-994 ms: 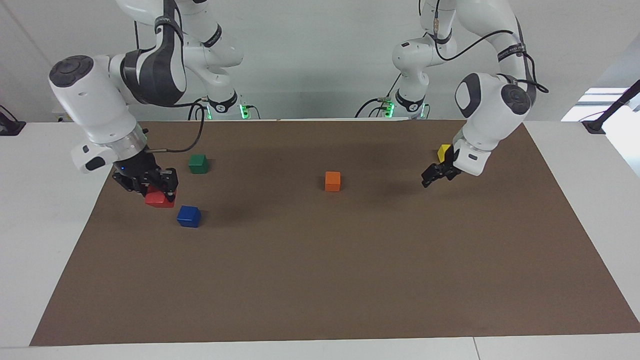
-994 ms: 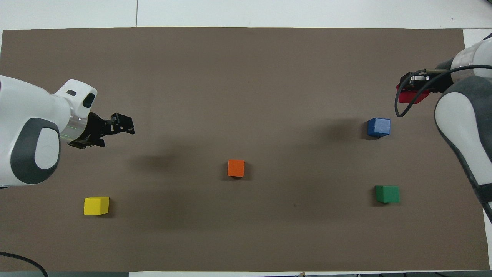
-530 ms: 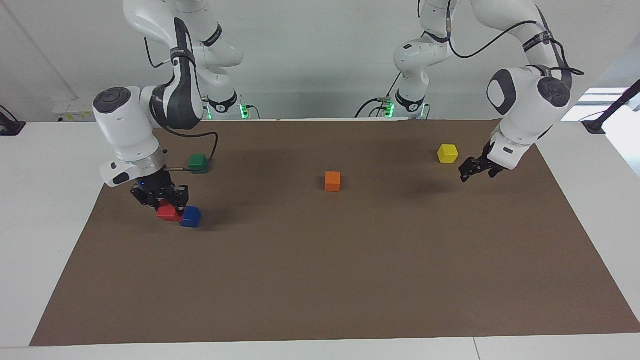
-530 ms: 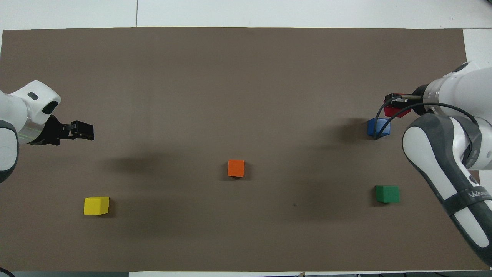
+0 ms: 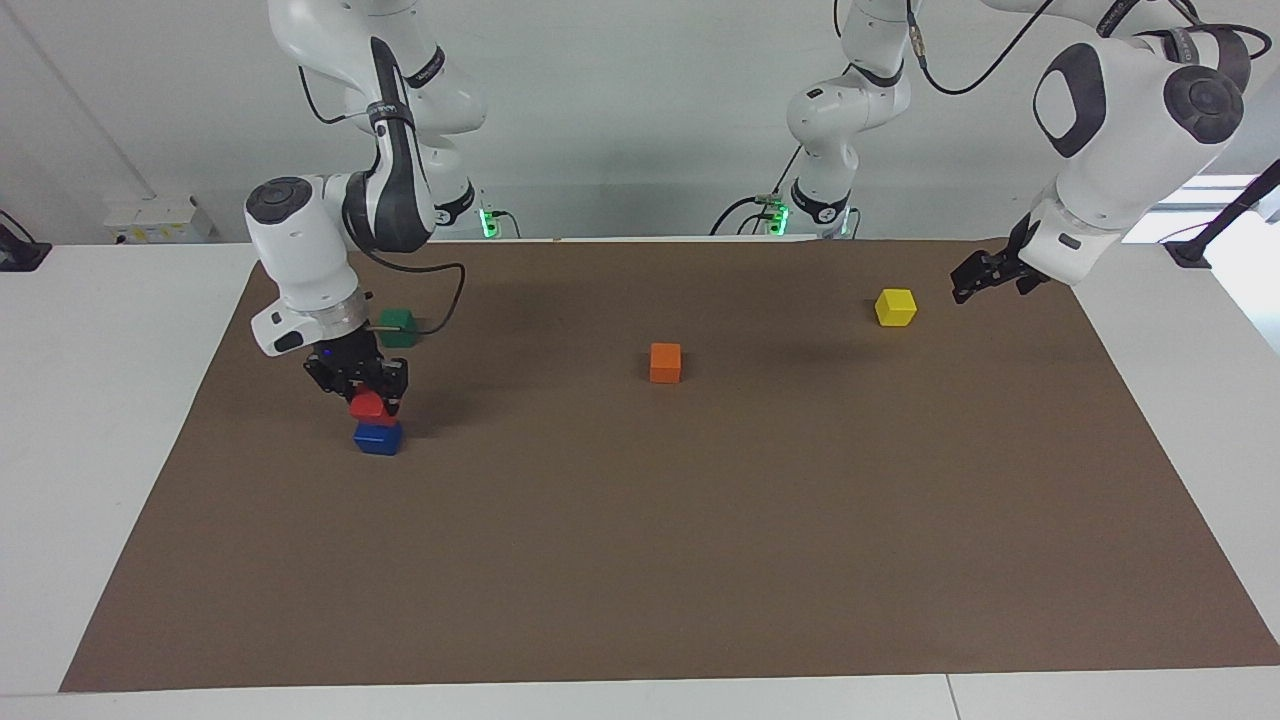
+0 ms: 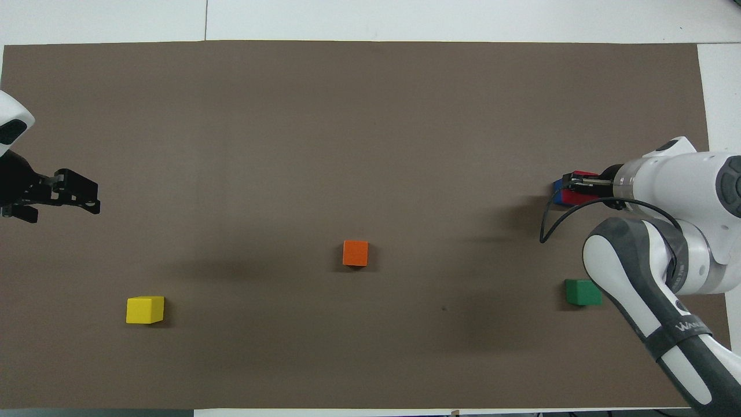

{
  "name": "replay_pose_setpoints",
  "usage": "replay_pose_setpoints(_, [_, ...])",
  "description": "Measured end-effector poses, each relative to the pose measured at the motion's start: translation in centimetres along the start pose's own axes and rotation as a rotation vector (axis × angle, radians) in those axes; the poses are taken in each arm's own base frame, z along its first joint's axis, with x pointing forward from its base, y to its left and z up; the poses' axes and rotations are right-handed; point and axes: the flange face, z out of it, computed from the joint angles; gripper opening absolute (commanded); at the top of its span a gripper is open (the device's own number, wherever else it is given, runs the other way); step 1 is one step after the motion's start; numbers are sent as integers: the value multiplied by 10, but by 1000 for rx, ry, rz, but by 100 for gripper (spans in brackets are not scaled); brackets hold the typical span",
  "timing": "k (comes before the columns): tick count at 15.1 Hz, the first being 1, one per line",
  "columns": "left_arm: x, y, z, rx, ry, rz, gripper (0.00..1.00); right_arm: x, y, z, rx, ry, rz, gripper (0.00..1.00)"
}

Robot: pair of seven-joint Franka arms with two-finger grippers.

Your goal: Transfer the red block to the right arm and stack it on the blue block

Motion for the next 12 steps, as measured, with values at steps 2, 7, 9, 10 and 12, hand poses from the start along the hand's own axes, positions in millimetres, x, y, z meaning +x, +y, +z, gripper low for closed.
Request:
replay_pose_setpoints(2, [-1, 3, 1, 2, -7, -40, 100, 0, 1, 1, 1, 6, 2, 0])
replay_pose_setpoints(7, [-14, 10, -4, 22, -48, -53, 100, 2, 14, 14, -8, 8, 19, 0])
replay_pose_setpoints(9, [-25, 9, -12, 27, -44, -56, 100, 2, 18, 20, -11, 2, 24, 0])
replay_pose_setpoints(10, [-28, 9, -16, 26, -35, -57, 100, 2, 19, 21, -12, 1, 25, 0])
replay_pose_setpoints(12, [-27, 9, -21, 6, -5, -56, 100, 2, 19, 21, -13, 1, 25, 0])
